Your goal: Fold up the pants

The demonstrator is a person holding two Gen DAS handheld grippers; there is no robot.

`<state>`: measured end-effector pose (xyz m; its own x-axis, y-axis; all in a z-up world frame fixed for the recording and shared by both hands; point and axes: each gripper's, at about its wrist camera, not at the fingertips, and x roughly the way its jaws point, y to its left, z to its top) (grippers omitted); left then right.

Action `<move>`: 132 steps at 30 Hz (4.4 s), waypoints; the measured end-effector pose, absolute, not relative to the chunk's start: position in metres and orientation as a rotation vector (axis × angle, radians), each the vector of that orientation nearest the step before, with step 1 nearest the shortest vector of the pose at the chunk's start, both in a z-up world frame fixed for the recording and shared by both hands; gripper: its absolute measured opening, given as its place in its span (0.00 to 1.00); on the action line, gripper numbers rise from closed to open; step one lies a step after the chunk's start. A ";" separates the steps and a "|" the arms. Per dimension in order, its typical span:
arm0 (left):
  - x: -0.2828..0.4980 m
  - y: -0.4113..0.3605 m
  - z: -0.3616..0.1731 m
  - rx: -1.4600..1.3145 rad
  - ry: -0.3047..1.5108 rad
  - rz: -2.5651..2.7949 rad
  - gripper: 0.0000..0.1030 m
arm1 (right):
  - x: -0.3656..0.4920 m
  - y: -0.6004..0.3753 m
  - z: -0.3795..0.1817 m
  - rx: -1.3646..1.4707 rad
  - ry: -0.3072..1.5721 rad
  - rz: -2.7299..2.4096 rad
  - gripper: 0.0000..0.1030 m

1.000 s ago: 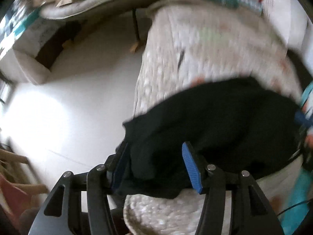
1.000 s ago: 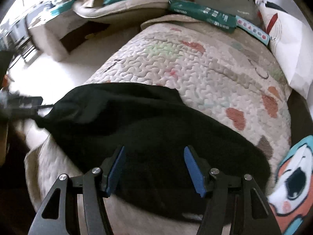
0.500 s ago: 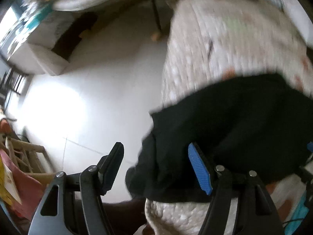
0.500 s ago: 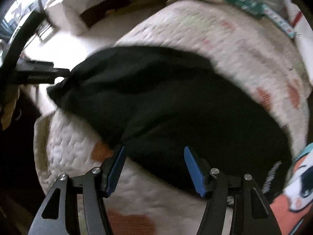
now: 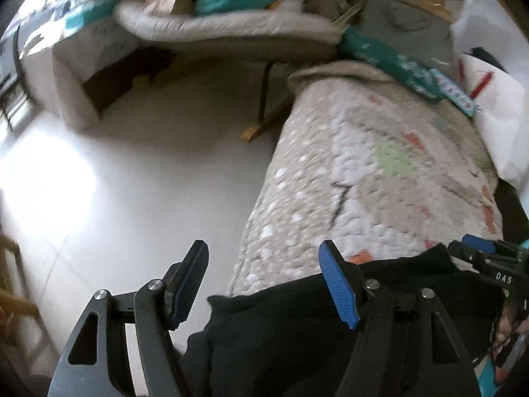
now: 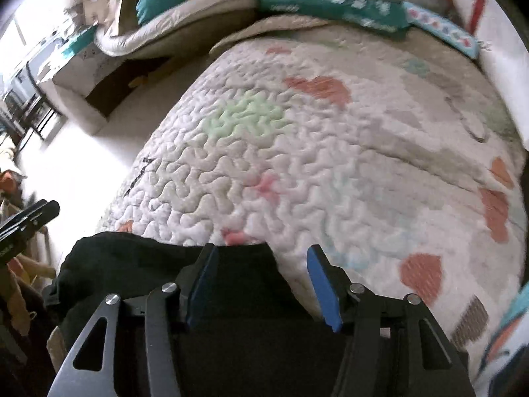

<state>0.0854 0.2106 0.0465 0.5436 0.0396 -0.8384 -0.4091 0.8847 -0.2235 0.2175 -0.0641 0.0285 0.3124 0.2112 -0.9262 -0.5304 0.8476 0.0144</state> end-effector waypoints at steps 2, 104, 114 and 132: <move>0.090 0.218 0.039 -0.490 0.984 0.269 0.67 | 0.222 -0.057 0.010 -0.351 1.220 0.498 0.57; 0.073 0.150 0.081 -0.413 0.827 0.111 0.69 | 0.171 -0.305 0.010 0.521 1.355 0.186 0.90; 0.074 0.151 0.079 -0.413 0.838 0.137 0.69 | 0.158 -0.245 0.020 0.100 1.370 0.215 0.45; 0.074 0.192 0.067 -0.508 0.862 0.297 0.69 | 0.178 -0.314 0.049 0.081 1.268 -0.142 0.13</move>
